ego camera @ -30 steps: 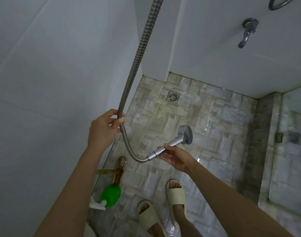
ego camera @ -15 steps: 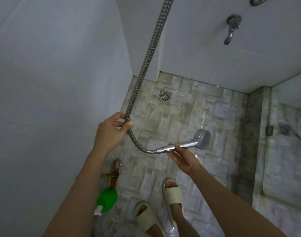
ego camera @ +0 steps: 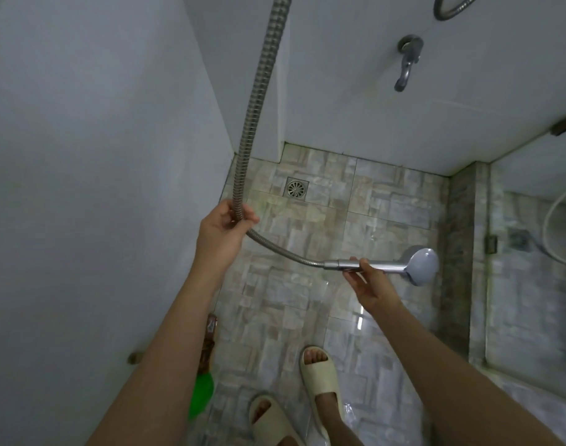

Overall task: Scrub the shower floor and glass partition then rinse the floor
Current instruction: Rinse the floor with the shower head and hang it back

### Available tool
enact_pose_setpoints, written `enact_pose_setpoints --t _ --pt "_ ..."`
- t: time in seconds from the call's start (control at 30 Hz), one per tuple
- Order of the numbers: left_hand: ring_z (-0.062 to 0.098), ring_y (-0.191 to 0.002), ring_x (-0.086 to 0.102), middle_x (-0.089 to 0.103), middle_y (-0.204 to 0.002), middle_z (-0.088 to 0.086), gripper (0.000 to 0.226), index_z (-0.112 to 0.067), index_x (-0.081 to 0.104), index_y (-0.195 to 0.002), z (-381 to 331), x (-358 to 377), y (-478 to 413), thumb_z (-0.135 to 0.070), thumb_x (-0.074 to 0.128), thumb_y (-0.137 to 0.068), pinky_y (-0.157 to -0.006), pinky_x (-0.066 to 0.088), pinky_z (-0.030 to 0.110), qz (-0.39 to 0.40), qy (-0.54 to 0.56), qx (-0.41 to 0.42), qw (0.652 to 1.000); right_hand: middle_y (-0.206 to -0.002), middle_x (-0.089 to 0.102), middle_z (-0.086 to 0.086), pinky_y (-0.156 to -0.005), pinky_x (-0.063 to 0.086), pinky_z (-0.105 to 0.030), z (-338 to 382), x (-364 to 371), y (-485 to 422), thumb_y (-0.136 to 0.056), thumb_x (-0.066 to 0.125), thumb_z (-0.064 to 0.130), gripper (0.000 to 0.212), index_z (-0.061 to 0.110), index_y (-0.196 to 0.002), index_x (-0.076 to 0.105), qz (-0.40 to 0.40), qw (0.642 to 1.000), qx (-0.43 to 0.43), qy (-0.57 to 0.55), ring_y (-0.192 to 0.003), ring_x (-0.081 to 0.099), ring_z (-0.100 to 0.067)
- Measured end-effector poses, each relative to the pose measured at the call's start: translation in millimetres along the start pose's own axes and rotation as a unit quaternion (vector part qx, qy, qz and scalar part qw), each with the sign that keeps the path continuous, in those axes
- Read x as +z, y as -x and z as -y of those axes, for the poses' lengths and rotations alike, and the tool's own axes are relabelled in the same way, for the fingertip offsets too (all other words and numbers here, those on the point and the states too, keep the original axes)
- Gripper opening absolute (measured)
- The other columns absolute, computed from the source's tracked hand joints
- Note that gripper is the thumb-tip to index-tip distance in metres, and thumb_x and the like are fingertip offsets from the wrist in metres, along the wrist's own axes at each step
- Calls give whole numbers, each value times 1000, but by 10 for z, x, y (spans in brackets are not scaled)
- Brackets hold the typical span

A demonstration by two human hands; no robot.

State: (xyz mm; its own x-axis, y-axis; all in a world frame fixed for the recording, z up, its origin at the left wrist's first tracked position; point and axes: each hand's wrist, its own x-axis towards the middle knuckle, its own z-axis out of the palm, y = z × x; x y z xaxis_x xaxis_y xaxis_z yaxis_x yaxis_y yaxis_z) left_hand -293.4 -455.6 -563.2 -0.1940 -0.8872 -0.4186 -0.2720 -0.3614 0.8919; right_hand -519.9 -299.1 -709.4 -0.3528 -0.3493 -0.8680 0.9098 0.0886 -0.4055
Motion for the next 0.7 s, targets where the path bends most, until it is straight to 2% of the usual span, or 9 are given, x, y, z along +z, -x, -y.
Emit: enact_pose_setpoints --t 0.17,0.3,0.37,0.47,0.53,0.6,0.7 --pt "16 -85 70 65 -84 4 14 -15 60 -85 -231 49 -112 -4 61 -92 -85 57 31 39 86 -13 995 -74 72 -4 -53 59 -31 401 96 -127 -97 51 5 9 11 -91 49 0 998 -40 49 -62 72 -16" --pt "10 -88 71 72 -94 6 6 -15 64 -97 -288 33 -241 -14 66 -92 -82 59 27 7 62 12 998 -76 73 -4 -56 60 -31 658 324 -210 -96 51 5 6 10 -97 49 24 993 -79 80 -64 72 -15" --pt "11 -91 70 74 -98 6 6 -19 66 -96 -289 17 -332 -18 69 -90 -85 59 32 -20 31 11 999 -88 71 -8 -56 59 -30 758 458 -233 -96 51 4 11 8 -106 49 40 990 -97 93 -67 72 -15" --pt "17 -97 71 75 -97 0 12 -37 71 -82 -283 -28 -452 -26 73 -86 -93 55 46 -48 -18 3 999 -97 67 -9 -58 59 -30 887 665 -256 -95 52 3 24 9 -117 46 54 985 -116 116 -73 72 -18" --pt "15 -97 70 74 -96 -3 14 -44 71 -78 -277 -59 -511 -31 74 -84 -94 54 48 -61 -46 -3 997 -96 65 -7 -62 61 -32 950 804 -260 -95 51 1 17 13 -105 45 67 980 -132 136 -80 68 -20" --pt "14 -97 70 74 -98 -3 10 -44 71 -80 -272 -79 -553 -35 73 -82 -94 54 47 -65 -62 -5 996 -95 64 -6 -69 59 -34 988 937 -262 -95 50 0 20 18 -94 44 72 975 -147 151 -85 64 -21" --pt "13 -98 70 75 -99 -4 5 -40 71 -83 -265 -102 -584 -36 73 -82 -94 54 47 -67 -73 -7 995 -97 63 -6 -69 58 -33 1030 1126 -290 -95 50 -1 23 20 -90 43 75 970 -168 159 -89 61 -22"
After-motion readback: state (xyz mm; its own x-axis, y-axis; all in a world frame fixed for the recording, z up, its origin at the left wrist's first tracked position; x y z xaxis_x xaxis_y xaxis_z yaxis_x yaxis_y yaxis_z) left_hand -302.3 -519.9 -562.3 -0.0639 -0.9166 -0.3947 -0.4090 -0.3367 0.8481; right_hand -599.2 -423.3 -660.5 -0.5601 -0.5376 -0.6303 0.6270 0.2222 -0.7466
